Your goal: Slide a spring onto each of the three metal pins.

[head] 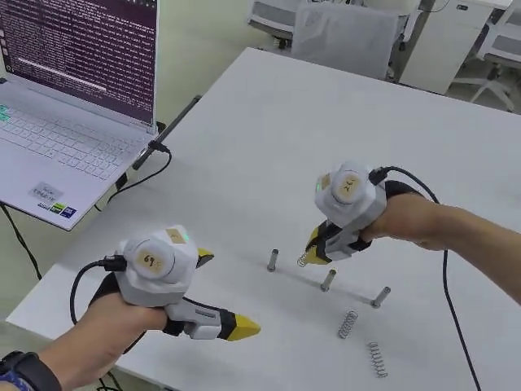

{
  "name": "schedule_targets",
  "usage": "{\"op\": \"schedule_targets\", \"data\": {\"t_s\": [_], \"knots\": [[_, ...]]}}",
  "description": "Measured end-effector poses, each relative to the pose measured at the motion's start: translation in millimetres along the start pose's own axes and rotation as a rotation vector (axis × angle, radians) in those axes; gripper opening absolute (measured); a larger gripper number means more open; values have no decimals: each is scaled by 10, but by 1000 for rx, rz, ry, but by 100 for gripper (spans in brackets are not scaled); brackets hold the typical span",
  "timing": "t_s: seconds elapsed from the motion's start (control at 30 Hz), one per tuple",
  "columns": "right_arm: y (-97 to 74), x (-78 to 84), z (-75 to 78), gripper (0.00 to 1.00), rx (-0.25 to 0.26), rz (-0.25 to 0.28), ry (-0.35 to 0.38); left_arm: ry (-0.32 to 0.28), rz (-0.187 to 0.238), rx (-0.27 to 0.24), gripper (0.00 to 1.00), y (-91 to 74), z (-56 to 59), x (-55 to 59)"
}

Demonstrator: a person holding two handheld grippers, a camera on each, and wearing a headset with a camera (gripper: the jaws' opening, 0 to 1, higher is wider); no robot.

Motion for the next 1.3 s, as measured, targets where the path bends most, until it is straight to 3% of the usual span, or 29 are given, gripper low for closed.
{"op": "schedule_targets", "data": {"t_s": [0.33, 0.87, 1.3], "knots": [[137, -104, 98, 8, -8, -7, -26, -1, 1, -2, 84, 8, 2, -46], [294, -302, 192, 8, -18, -9, -49, -20, -10, -11, 84, -31, -23, 1], [405, -377, 216, 8, -29, -49, -85, -34, -13, -23, 83, -90, -63, 40]]}}
Point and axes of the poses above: the centre of the closed fingertips' face, and the gripper's own axes: y roughly forward along the fingers, z roughly to its right, x roughly out of its underside, the point moved 8 cm from there along -y, roughly backward along the fingers, and after that the axes turned 13 degrees about y, right-handed, at the moved point
